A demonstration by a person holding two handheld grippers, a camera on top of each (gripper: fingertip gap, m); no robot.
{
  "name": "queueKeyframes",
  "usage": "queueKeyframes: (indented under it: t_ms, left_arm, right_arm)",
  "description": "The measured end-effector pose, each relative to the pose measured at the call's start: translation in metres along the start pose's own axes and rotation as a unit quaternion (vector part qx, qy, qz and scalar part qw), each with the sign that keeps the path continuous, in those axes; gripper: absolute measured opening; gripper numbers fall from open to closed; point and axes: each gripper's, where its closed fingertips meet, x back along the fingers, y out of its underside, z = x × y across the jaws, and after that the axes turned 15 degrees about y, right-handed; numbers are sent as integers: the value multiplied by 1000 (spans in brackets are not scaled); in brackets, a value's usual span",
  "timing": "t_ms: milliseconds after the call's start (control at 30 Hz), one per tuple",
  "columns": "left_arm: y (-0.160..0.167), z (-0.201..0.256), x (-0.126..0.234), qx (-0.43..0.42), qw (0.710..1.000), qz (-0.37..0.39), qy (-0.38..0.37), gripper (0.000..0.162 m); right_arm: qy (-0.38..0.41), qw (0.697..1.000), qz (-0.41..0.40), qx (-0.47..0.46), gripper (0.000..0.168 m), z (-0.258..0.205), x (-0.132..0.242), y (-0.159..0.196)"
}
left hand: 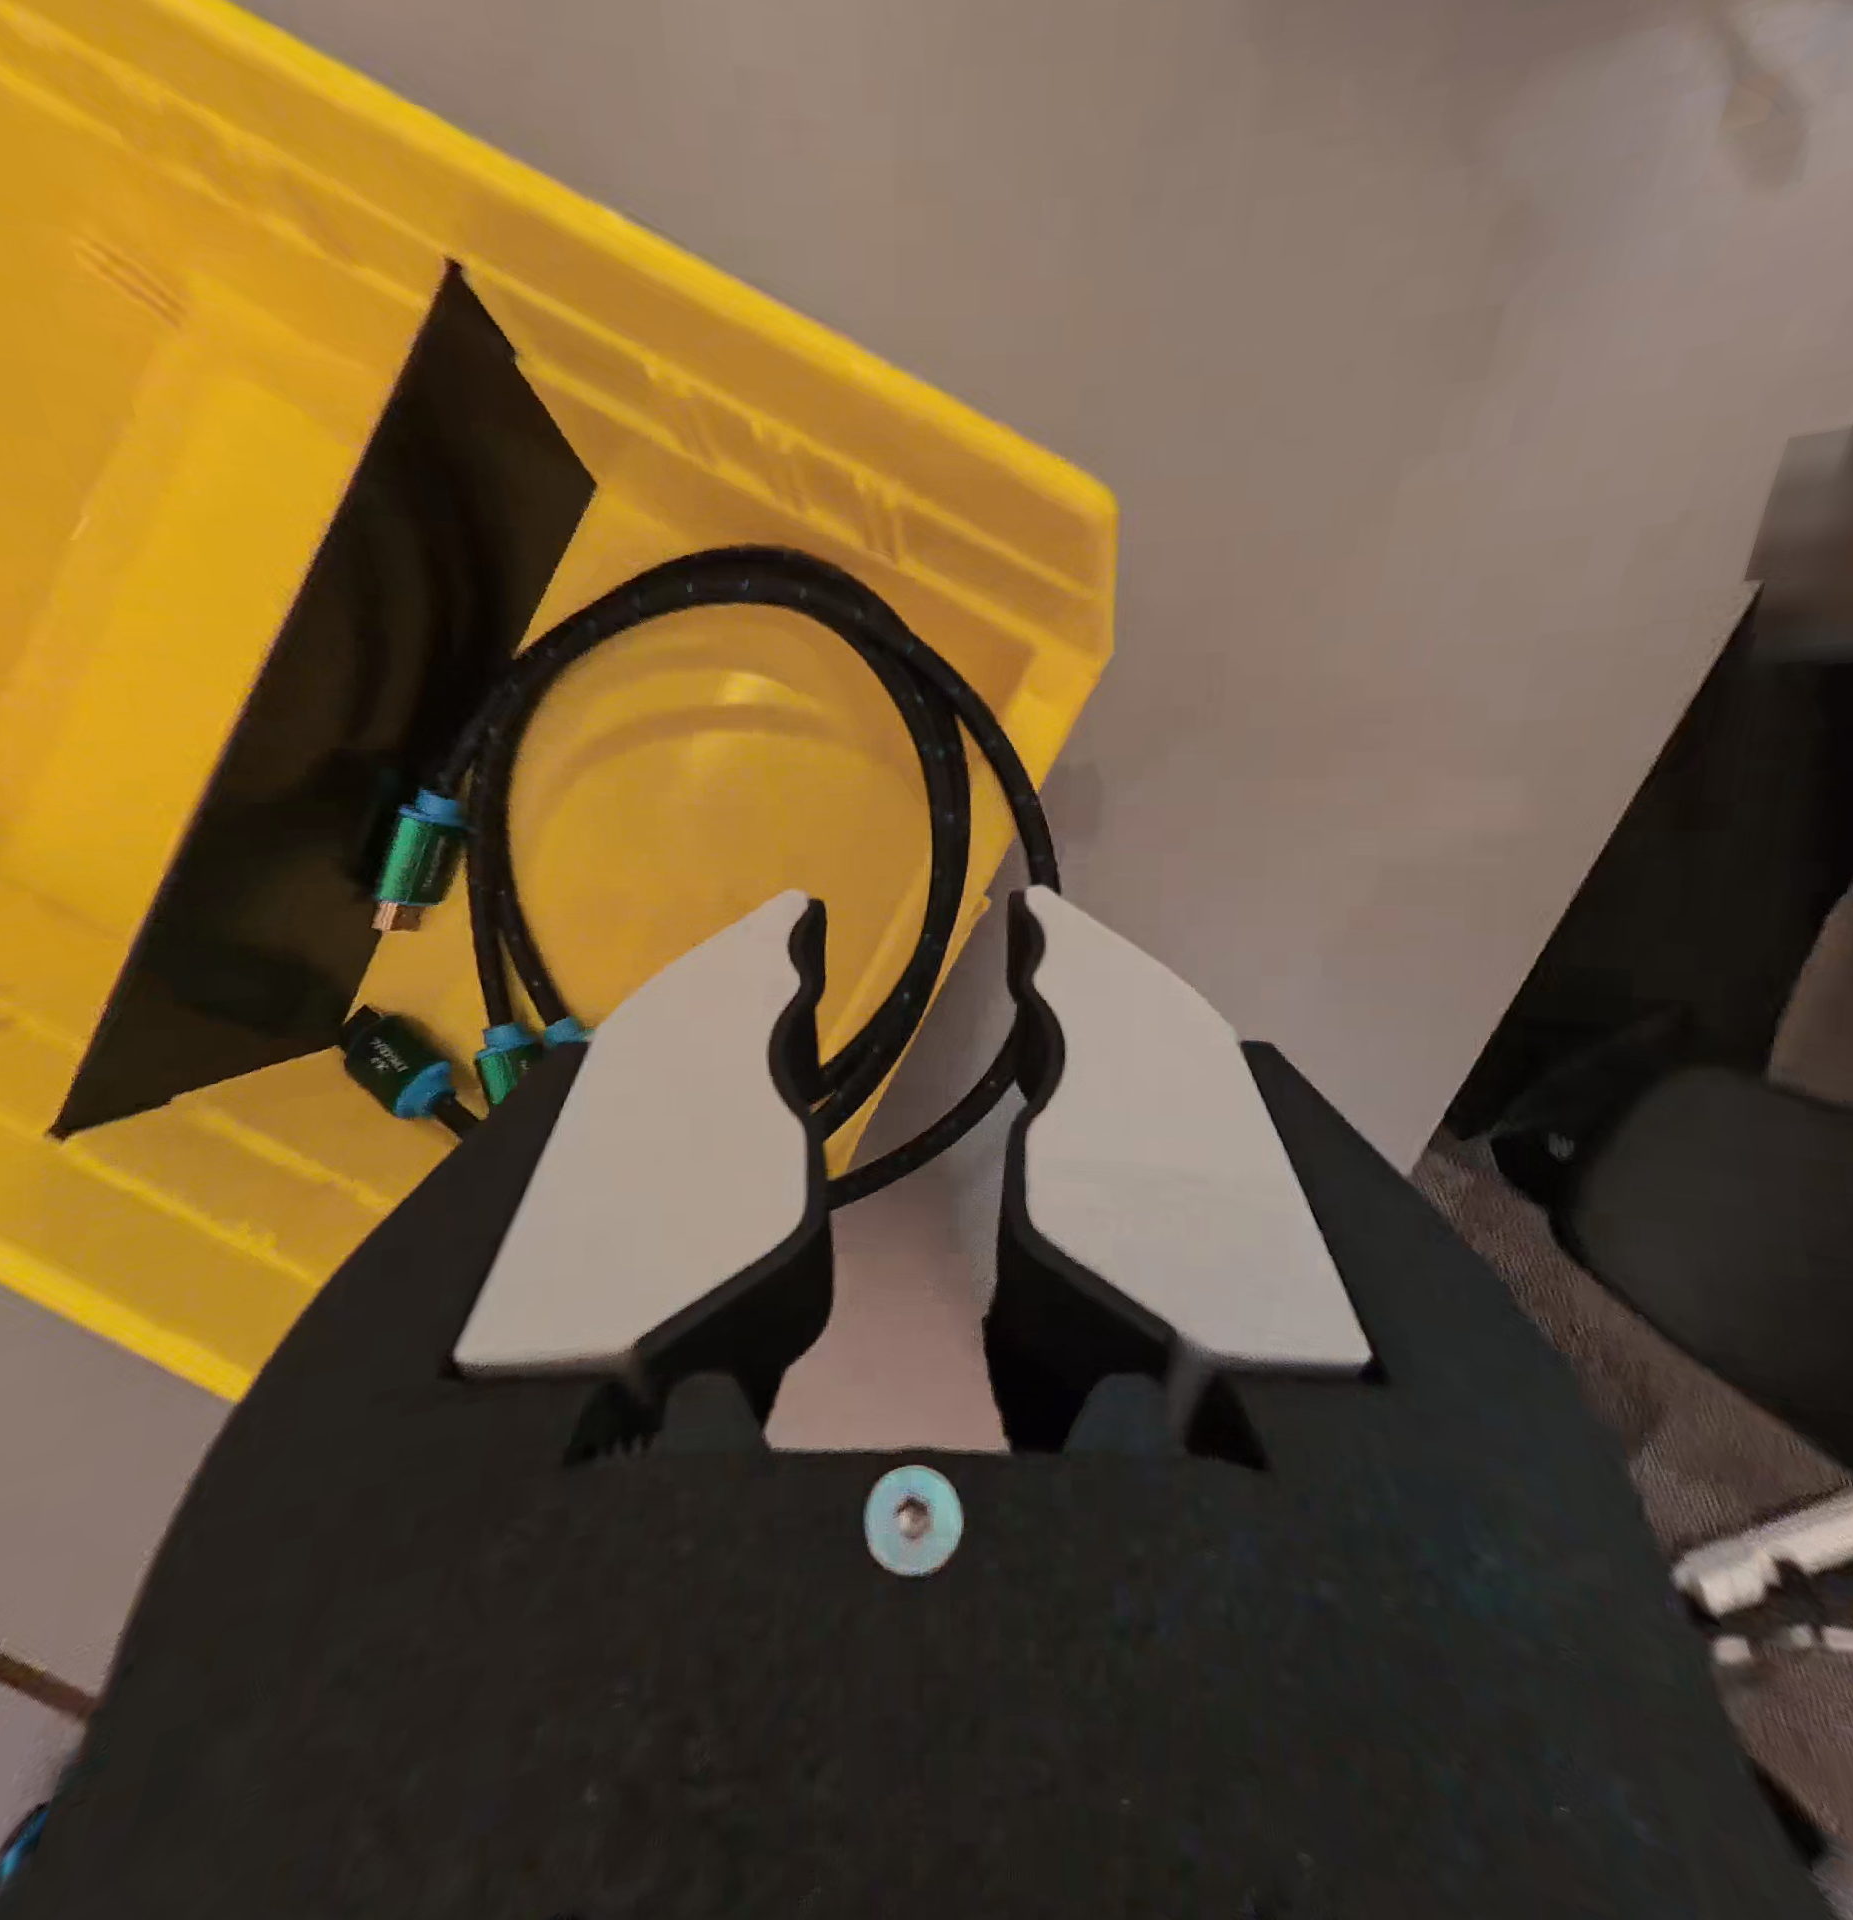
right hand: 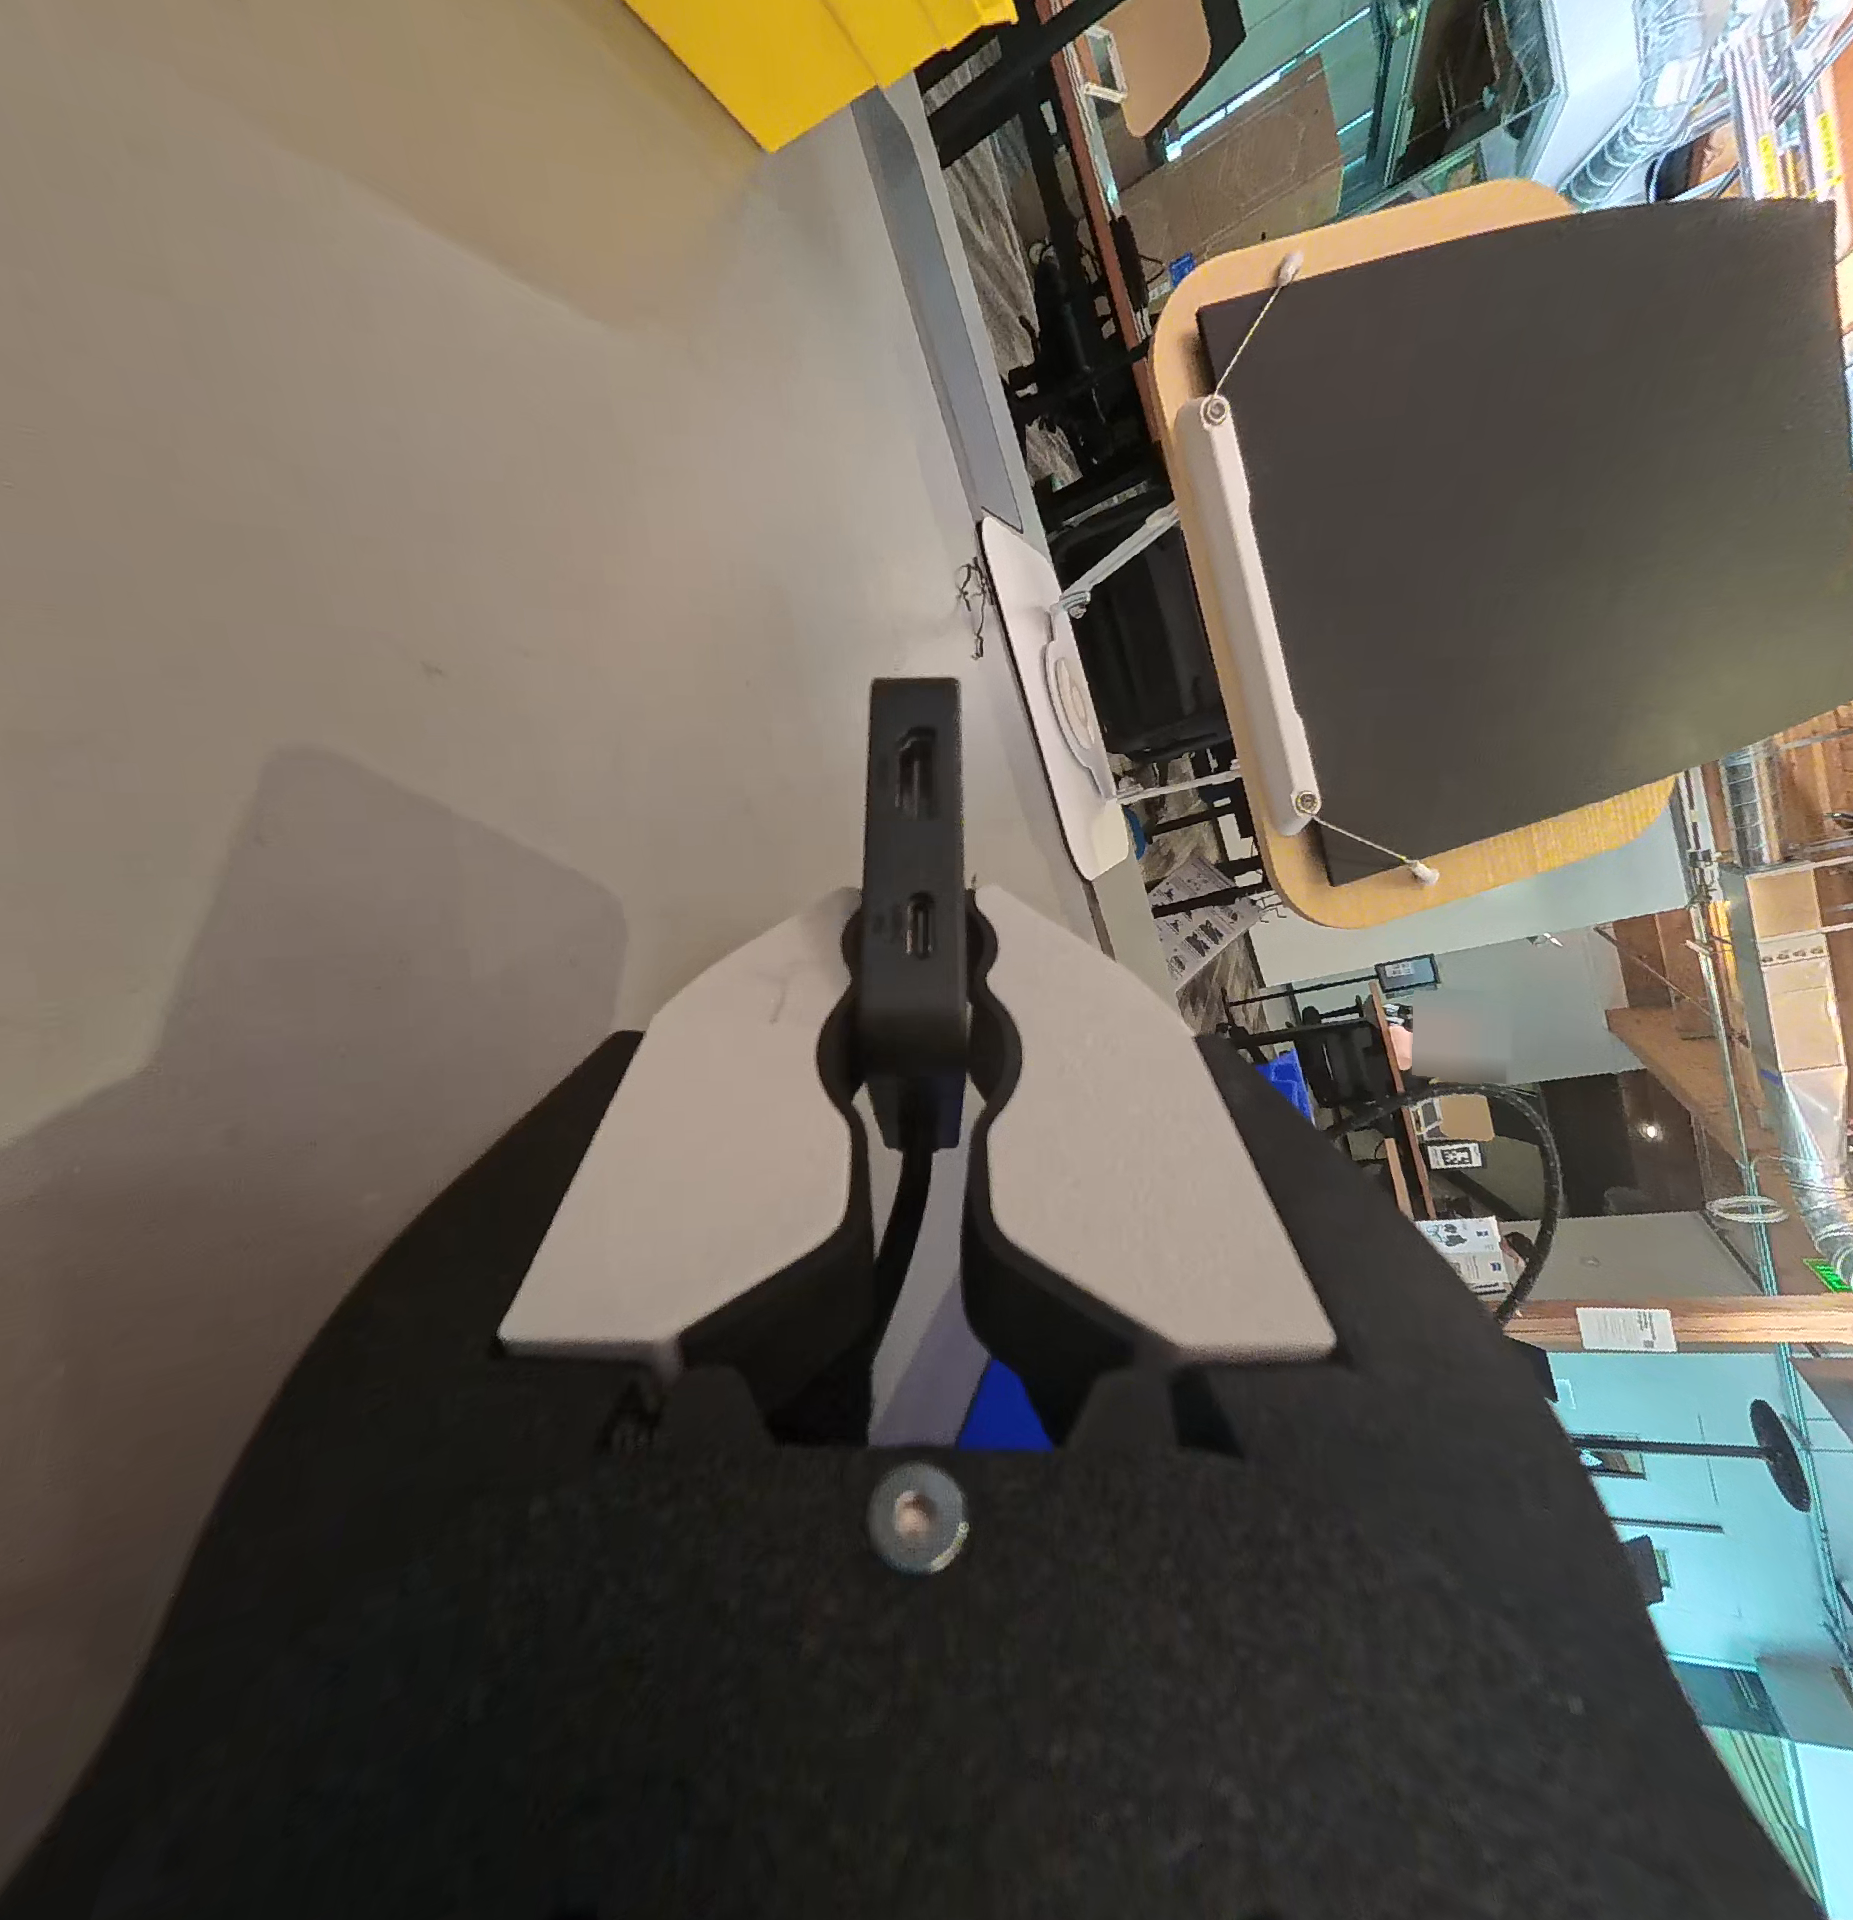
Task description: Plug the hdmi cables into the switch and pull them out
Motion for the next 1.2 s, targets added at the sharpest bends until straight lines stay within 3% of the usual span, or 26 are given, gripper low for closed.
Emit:
queueKeyframes:
  t_ms: [200,433,700,967,1033,1200]
  left_arm:
    - [15,-6,-26,2,997,-72,26,32]
    - [20,-5,-20,4,996,-80,49,6]
    - [-16,-25,39,22,996,68,46,5]
    - [-59,-37,83,28,967,245,62,6]
    - [-55,-42,76,38,974,219,45,6]
    - [-34,-24,44,9,998,61,29,6]
  right_arm:
    - [-1,1000,-5,-2,14,0,0,2]
    - [0,1000,-1,-1,14,0,2,-1]
    - [3,1000,4,3,14,2,4,-4]
    - [5,1000,9,7,14,2,5,-8]
    - [5,1000,9,8,14,2,6,-9]
    - [5,1000,9,6,14,2,6,-8]
